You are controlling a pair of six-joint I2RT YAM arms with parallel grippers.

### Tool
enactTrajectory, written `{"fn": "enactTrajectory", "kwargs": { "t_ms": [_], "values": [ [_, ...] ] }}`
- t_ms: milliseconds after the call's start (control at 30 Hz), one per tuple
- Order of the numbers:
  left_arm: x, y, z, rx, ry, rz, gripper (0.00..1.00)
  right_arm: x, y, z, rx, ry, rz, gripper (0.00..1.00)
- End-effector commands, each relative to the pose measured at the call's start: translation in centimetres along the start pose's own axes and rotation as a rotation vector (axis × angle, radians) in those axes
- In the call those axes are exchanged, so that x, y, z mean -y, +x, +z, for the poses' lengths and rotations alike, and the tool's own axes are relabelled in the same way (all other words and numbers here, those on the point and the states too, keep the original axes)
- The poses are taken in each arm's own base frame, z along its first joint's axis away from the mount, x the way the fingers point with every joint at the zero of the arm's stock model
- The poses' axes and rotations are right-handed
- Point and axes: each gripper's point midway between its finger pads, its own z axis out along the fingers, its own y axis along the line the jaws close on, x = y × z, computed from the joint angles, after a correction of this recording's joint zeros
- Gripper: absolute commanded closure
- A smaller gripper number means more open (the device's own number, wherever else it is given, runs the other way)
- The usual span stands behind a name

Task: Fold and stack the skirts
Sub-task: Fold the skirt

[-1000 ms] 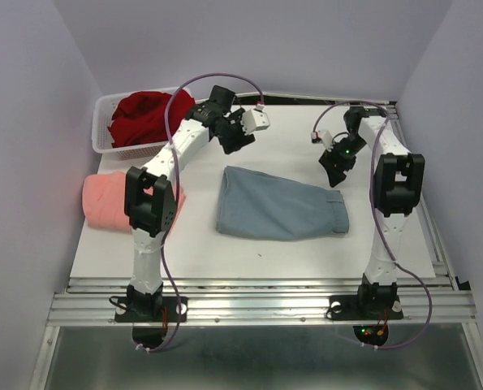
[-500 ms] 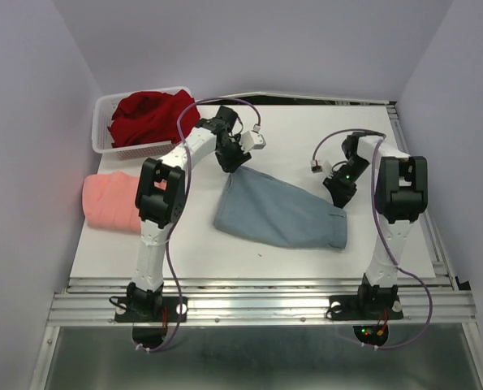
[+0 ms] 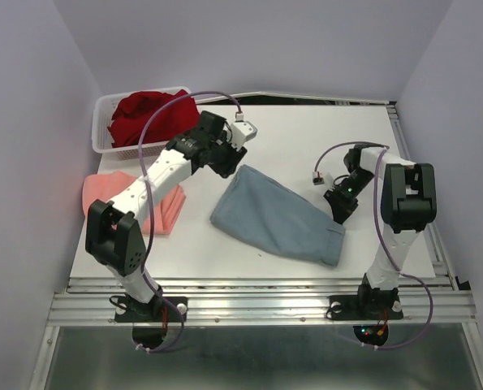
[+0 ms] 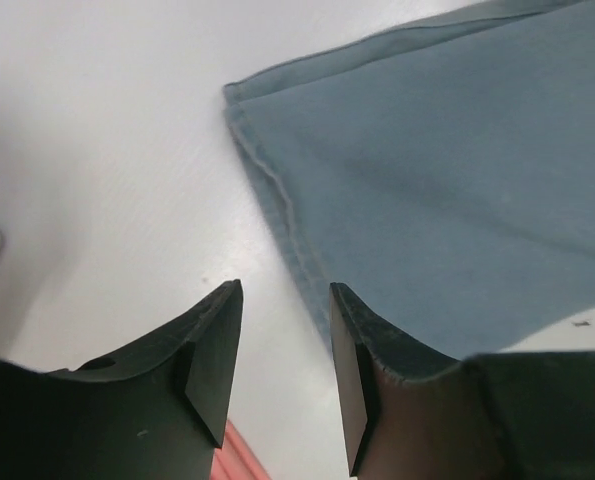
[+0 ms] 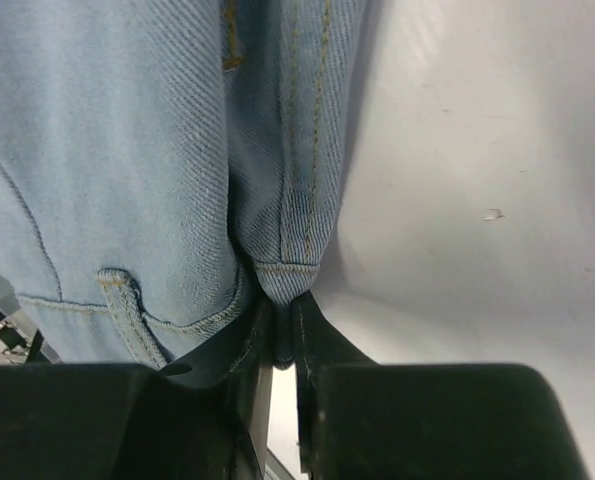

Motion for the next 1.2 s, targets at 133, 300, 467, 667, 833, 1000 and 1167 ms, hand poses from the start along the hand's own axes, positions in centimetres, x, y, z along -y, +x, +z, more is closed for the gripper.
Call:
{"fn": "enactTrajectory", "kwargs": {
  "t_ms": [133,300,467,667,833,1000,1167],
  "values": [
    [11.6,7.1,3.9,-0.250,0.206,-0.083,0.51,-3.9,-0.6,-0.4,0.065,-0.111,0.024,0.72],
    [10.9,8.2,6.6,-0.338,0.224,-0.142,0.53,-4.7,-0.4,-0.7,0.082,-0.112,0.001,0.70],
    [7.1,6.5,9.3,-0.306,0.147,-0.047,0.48,-5.1,0.1,-0.5,0.070,-0.126,0.013,0.47],
    [-1.2,4.2,13.3,-0.289,-0.012,0.223,0.46,-1.6,-3.4,-4.7,0.236,-0.039,0.084,0.35],
    [-5.5,0.5,15.4,-0.228,-0.126,0.464,0.45,1.3,-5.4,-8.6,0.366,-0.025,0.142,0.34],
    [-8.3,-5.4,15.2,-0.127,-0.246,0.455,0.44,0.4,-6.4,-7.9,0.421,-0.121,0.186,0.42],
    [-5.0,-5.2,9.4,-0.085,-0.107,0.261,0.43,0.7,-6.2,-6.7,0.415,-0.148,0.203,0.44]
  ]
}}
